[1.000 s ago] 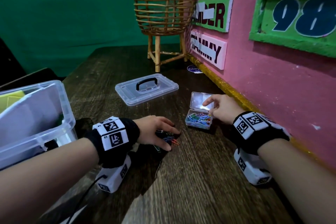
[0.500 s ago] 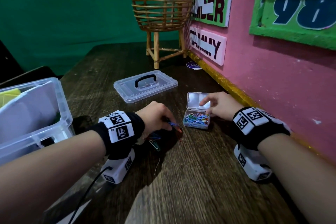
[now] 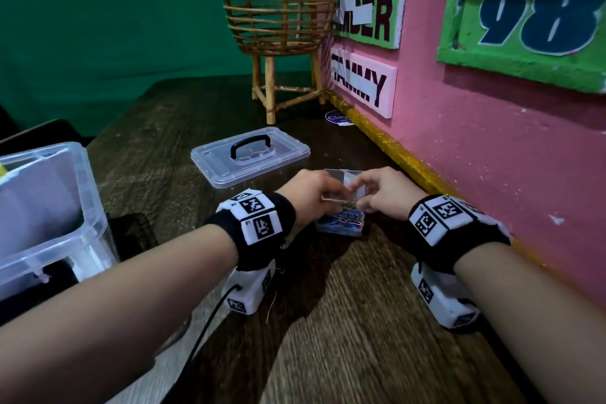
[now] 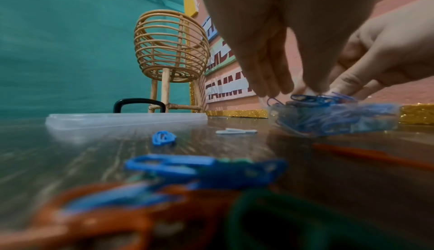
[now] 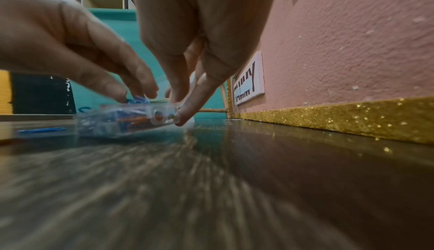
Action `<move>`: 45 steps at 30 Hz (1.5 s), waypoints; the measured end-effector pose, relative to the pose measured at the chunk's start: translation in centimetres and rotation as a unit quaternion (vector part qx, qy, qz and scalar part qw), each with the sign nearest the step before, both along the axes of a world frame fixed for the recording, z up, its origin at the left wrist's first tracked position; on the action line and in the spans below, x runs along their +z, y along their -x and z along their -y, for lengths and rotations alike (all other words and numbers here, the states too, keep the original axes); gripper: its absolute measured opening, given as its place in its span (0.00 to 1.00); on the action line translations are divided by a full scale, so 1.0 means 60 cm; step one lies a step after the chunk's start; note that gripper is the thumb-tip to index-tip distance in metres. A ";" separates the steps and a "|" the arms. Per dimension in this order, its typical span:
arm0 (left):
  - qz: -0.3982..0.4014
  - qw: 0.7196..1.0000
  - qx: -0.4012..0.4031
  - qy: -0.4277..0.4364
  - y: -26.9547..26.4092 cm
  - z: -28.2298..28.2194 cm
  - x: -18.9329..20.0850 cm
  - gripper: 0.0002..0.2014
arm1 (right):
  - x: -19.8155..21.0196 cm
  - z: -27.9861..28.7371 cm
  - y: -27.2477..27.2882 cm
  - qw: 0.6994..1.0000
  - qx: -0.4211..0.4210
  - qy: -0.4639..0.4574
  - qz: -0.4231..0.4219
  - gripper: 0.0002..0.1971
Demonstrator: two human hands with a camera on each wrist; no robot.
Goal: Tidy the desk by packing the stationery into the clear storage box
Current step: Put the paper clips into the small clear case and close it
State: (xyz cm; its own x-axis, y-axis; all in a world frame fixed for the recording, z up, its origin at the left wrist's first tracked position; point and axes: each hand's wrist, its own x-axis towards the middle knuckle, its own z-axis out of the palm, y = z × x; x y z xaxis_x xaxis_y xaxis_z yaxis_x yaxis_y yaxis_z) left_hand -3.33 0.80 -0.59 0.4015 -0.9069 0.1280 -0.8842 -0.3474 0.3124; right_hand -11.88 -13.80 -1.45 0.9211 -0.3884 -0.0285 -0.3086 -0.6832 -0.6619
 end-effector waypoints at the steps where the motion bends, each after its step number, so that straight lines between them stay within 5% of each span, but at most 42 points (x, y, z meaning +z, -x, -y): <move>1: -0.002 1.000 0.004 0.011 0.000 -0.001 0.000 0.16 | 0.000 0.001 0.000 1.000 -0.001 0.000 -0.001 0.15; 10: -0.008 0.999 -0.035 -0.033 0.006 -0.004 -0.002 0.14 | -0.002 0.001 0.000 1.000 0.012 -0.028 0.004 0.19; 14: 0.021 0.999 0.044 -0.001 0.004 -0.004 0.007 0.17 | -0.002 0.003 -0.001 1.000 0.004 -0.026 0.008 0.17; 18: 0.037 0.988 0.113 -0.096 0.003 -0.006 0.004 0.18 | -0.004 0.004 -0.002 1.000 -0.008 -0.016 0.017 0.21; 28: 0.032 0.994 0.070 -0.076 0.003 -0.033 -0.004 0.21 | -0.006 0.006 -0.003 0.999 -0.013 -0.013 0.028 0.21; 34: 0.040 0.979 0.002 -0.201 -0.006 -0.079 -0.021 0.21 | -0.005 0.008 -0.006 1.000 -0.016 -0.011 0.017 0.21; 40: 0.029 0.992 -0.003 -0.121 -0.005 -0.123 -0.010 0.12 | -0.008 0.009 -0.005 1.000 -0.018 -0.002 0.016 0.22; 45: -0.009 0.977 0.060 -0.203 -0.004 -0.163 -0.024 0.36 | -0.007 0.010 -0.004 1.000 -0.017 0.001 0.014 0.20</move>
